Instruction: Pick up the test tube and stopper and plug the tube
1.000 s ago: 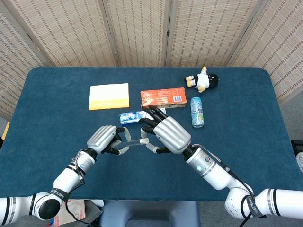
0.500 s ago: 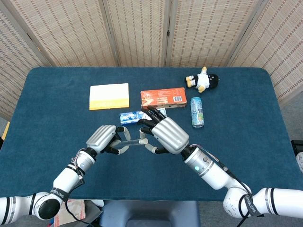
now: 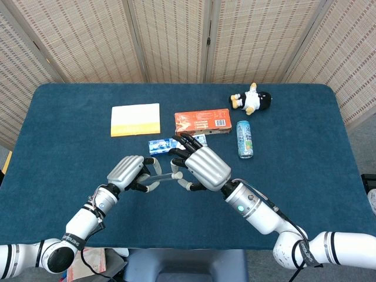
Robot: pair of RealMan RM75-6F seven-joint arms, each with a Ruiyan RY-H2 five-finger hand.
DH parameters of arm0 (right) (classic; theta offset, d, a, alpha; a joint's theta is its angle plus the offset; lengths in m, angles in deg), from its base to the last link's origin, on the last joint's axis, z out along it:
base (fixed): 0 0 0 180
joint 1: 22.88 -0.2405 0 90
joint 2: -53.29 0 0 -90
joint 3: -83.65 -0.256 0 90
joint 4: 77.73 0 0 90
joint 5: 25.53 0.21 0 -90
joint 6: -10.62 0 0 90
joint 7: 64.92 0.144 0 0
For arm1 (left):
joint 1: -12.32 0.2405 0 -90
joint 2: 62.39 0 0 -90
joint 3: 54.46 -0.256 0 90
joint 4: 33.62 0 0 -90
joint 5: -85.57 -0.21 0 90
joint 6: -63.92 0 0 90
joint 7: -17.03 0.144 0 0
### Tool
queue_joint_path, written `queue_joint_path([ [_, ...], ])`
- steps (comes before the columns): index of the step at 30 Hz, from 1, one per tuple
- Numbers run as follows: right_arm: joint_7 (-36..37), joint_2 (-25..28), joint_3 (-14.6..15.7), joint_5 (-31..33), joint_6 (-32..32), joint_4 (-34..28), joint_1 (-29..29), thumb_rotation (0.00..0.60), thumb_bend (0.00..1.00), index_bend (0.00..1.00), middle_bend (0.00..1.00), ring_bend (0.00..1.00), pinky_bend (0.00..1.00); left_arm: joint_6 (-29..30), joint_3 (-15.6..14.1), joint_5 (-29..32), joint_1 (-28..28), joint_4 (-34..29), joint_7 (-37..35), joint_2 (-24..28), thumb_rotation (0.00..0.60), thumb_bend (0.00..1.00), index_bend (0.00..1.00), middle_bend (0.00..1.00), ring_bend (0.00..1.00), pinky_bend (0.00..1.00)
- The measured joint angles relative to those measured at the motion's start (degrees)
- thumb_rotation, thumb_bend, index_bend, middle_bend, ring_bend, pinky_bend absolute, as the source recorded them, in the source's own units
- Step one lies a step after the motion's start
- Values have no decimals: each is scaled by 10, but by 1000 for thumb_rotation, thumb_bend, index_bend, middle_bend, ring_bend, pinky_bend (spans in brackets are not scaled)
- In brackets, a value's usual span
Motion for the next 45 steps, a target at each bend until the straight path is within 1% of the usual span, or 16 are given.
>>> queue_joint_path([
  [3,-1,-1,1,0,1,2,-1,600,526,700,259,0,0,1,-1,0,0,0,0,0,600,330,624,1000,1000,1000],
  [5,-2,-1,2,0,0,2,-1,600,454,682,236,0,0,1,-2,-1,0,2,0,0,600,330,624,1000,1000,1000],
  [6,-2,0,2,1,0,3,-1,600,393,645,214,0,0,1,-2,0,0,3,0,0,600,330,624,1000,1000,1000],
  [7,-2,0,3,1,-1,3,-1,600,358,613,201,0,0,1,-3,0,0,4,0,0,600,330,624,1000,1000,1000],
  [9,-4,2,4,5,-6,2,-2,600,257,506,159,0,0,1,-4,1,0,6,0,0,600,330,624,1000,1000,1000],
  [11,-7,4,5,11,-10,2,-4,600,190,426,134,0,0,1,-5,2,1,9,1,1,600,330,624,1000,1000,1000],
  [13,-9,5,6,16,-14,1,-5,600,152,367,121,0,0,1,-7,2,1,11,2,2,600,330,624,1000,1000,1000],
  [15,-10,5,6,18,-14,1,-6,600,134,329,110,0,0,1,-9,2,2,13,4,2,600,330,624,1000,1000,1000],
  [18,-9,7,7,19,-12,0,-5,600,118,303,103,0,0,2,-14,2,2,19,10,2,600,330,624,1000,1000,1000],
  [23,2,25,9,13,4,-7,11,600,117,285,102,0,0,4,-28,2,1,38,32,-6,600,330,625,1000,1000,1000],
  [27,19,48,14,0,21,-11,32,600,118,275,103,0,0,13,-43,2,-3,63,69,-23,600,330,625,1000,1000,1000],
  [30,35,69,22,-12,35,-11,51,600,118,268,102,0,0,23,-55,7,-8,91,106,-48,600,330,624,1000,1000,1000],
  [34,59,91,30,-25,48,-6,73,600,118,263,103,0,0,38,-66,22,-19,134,159,-93,600,330,623,1000,1000,1000],
  [40,88,114,39,-40,62,5,98,600,118,263,102,0,0,50,-72,42,-37,188,214,-157,600,330,619,1000,1000,1000],
  [45,106,125,42,-46,70,13,112,600,118,261,102,0,0,54,-74,59,-52,223,257,-194,600,330,604,1000,1000,1000],
])
